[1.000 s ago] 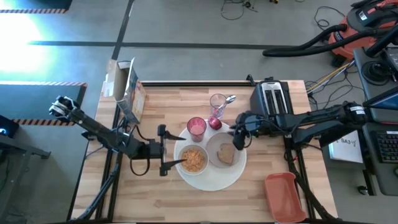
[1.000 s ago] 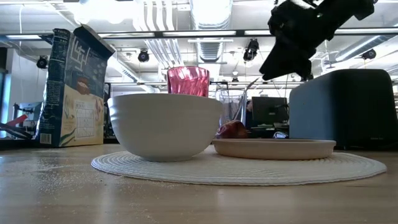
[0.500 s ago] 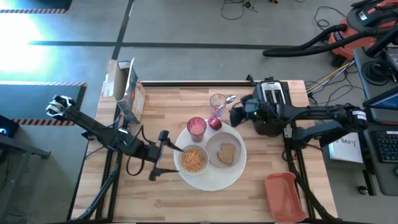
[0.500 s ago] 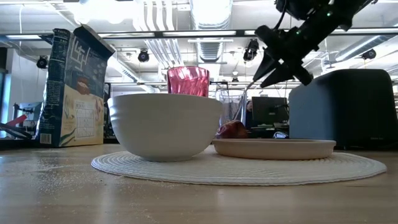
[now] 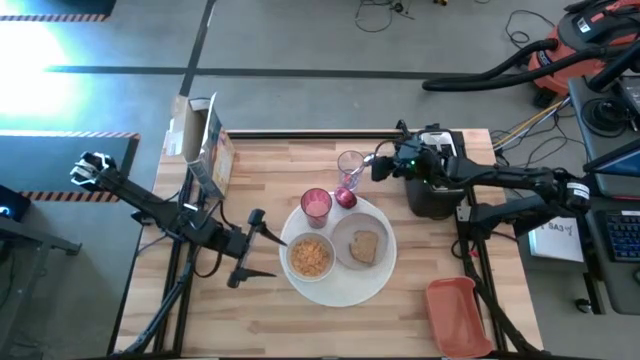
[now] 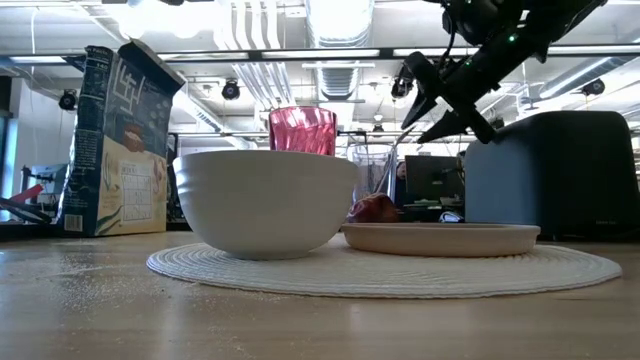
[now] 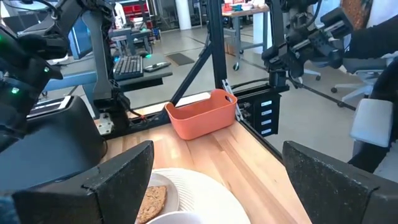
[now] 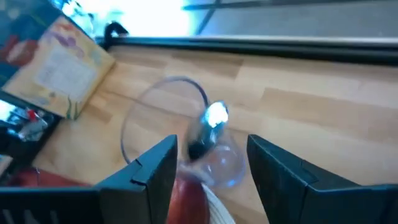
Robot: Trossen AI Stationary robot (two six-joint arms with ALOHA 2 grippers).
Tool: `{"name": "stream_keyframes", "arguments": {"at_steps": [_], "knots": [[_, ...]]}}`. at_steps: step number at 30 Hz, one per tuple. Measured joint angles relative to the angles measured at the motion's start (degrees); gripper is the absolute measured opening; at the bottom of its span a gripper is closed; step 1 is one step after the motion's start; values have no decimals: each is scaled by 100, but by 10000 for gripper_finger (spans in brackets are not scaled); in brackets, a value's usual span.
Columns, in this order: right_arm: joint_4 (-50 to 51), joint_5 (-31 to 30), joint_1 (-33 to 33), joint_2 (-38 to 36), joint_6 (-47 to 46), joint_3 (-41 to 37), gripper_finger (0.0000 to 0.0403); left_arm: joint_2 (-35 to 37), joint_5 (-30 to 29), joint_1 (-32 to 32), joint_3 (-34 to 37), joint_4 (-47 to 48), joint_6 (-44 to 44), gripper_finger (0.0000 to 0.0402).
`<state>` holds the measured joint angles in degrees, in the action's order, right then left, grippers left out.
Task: Arrange a breakfast setting
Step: Put the orange spoon on the white tablemat to the top of the white bowl
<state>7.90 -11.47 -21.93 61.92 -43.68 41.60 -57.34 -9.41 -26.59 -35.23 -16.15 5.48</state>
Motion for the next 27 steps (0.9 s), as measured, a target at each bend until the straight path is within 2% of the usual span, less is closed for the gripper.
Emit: {"name": "stream_keyframes", "arguments": {"at_steps": [11, 27], "knots": [[-507, 81, -79, 8, 20, 0, 164, 162, 107, 2, 128, 3, 2, 337], [-529, 97, -112, 8, 84, 0, 45, 162, 367, 31, 130, 26, -321, 337]]}}
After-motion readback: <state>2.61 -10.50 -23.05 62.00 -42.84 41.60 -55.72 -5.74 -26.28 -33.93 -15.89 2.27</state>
